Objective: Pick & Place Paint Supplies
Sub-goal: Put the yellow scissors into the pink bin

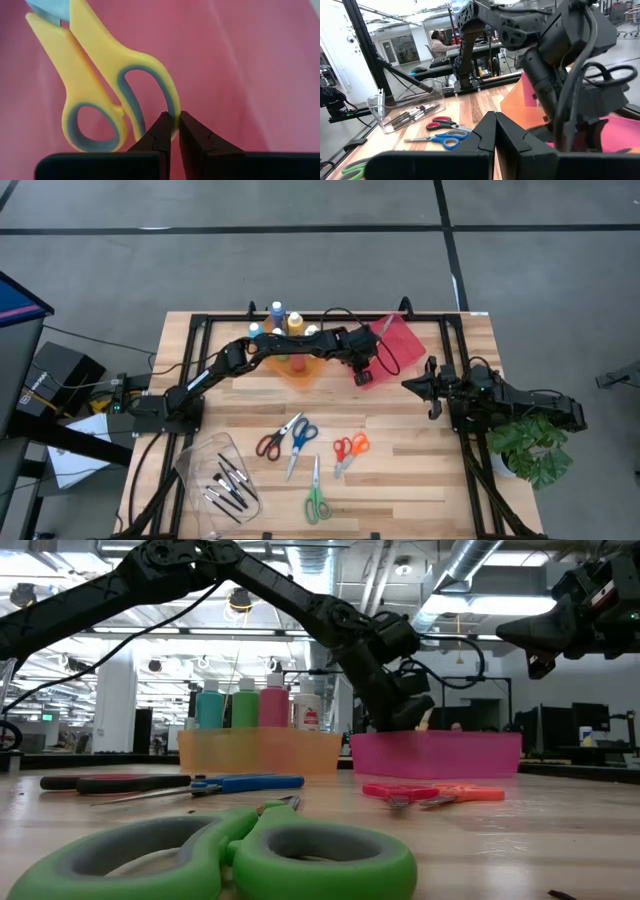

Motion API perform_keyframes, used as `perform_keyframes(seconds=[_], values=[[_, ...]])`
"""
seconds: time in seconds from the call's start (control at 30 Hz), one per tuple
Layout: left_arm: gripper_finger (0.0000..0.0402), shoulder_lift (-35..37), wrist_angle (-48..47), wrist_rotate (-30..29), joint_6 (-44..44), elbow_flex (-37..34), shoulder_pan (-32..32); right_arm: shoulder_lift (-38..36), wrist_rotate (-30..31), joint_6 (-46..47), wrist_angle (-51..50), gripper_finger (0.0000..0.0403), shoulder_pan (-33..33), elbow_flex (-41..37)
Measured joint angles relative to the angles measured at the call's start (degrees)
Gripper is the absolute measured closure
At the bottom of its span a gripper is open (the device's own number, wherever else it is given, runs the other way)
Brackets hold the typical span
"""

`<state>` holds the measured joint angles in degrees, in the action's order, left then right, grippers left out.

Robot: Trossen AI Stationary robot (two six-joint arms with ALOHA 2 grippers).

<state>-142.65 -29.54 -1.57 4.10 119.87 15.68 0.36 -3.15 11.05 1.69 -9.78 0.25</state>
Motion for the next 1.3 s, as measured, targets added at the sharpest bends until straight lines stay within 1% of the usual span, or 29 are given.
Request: perform_keyframes(seconds=[0.2,0.53,0.7,1.17,1.3], values=[[0.0389,-0.1,6.1,-0.5,0.0,-0.3,0.1,0.0,0.0,0.0,0.0,0.0403,0.0,0.0],[0.0385,-0.1,5.3,-0.5,0.0,-0.3,0.1,0.0,0.0,0.0,0.0,0.0403,0.0,0.0],[0.0372,-0.1,5.2,3.3,0.1,-0.3,0.1,0.0,0.0,0.0,0.0,0.0403,0.0,0.0],[0.0367,-0.1,5.1,3.6,0.1,-0.3,0.1,0.0,0.0,0.0,0.0,0.0403,0.0,0.0],[0.0360,-0.1,5.1,4.9,0.2,-0.3,0.1,0.0,0.0,0.0,0.0,0.0403,0.0,0.0]])
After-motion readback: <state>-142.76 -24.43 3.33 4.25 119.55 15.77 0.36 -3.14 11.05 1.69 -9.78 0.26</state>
